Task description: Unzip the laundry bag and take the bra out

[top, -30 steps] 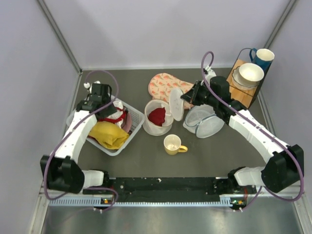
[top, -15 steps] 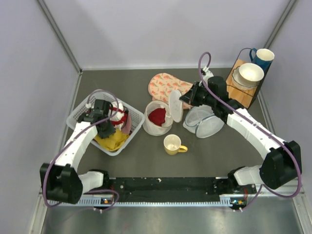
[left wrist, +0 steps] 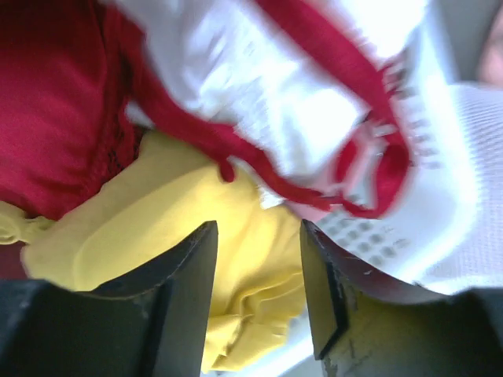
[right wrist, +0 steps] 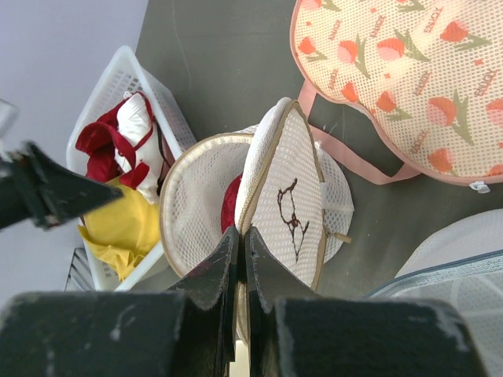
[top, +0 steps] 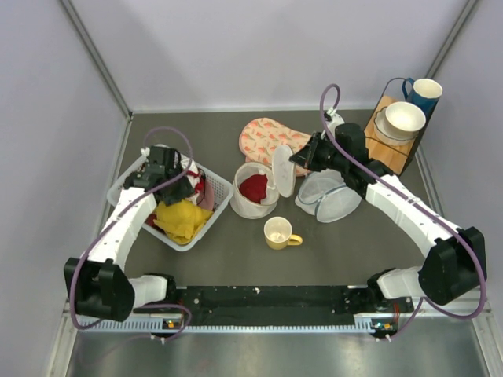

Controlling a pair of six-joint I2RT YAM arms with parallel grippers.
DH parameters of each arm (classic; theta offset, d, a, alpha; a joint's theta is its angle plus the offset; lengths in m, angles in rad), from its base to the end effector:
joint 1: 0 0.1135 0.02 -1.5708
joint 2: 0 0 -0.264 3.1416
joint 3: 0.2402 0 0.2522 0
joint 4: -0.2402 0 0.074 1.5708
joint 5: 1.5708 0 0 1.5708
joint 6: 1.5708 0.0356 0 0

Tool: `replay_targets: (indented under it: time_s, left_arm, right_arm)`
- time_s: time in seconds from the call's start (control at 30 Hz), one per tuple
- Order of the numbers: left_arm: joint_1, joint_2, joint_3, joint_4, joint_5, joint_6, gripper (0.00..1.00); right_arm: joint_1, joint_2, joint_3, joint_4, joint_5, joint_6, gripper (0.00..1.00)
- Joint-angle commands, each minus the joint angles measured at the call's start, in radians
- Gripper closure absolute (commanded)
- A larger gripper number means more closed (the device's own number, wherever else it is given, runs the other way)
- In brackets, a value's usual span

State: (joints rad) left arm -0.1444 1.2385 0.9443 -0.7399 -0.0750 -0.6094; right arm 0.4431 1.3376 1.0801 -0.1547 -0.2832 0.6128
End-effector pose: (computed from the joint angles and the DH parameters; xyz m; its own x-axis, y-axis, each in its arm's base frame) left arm 0.2396 -0.0321 0.2553 -0.7578 -0.4666 -0.4561 -0.4002 0.8845 -0.2399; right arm 0.2760 0.1420 0.3227 -0.6659 0.2953 -0.6851 -0.3178 0.7186 0.6186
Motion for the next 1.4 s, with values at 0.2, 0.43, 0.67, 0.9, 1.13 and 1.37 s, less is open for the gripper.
replay_targets:
  time_s: [0.2, 0.43, 0.67, 0.9, 1.13, 1.37]
  left_arm:
    - [-0.114, -0.180, 0.229, -0.092, 0.012, 0.083, 0.32]
    - [-0.497, 0.131, 0.471, -0.024, 0.016, 0.023, 0.34]
    - [-0.563, 0.384, 0.568, 0.030, 0.017, 0.019, 0.33]
    - [-0.570, 0.463, 0.501, 0.040, -0.098, 0.008, 0.12]
    - [-0.577, 0.572, 0.488, 0.106, -0.167, 0.016, 0.25]
    - [-0.569, 0.520, 0.588, 0.028, -0.198, 0.051, 1.00]
  right_arm:
    - [0.009, 0.006, 0.018, 0.041, 0.003, 0.004, 1.00]
    - [0.011, -0.008, 0.012, 0.032, 0.009, 0.005, 1.00]
    - [0.011, -0.063, 0.001, 0.011, 0.029, 0.004, 1.00]
    - [0.011, -0.092, -0.026, -0.009, 0.039, -0.012, 1.00]
    - [0.011, -0.094, -0.034, -0.009, 0.029, -0.010, 1.00]
    - [0.011, -0.109, -0.037, -0.013, 0.049, -0.015, 1.00]
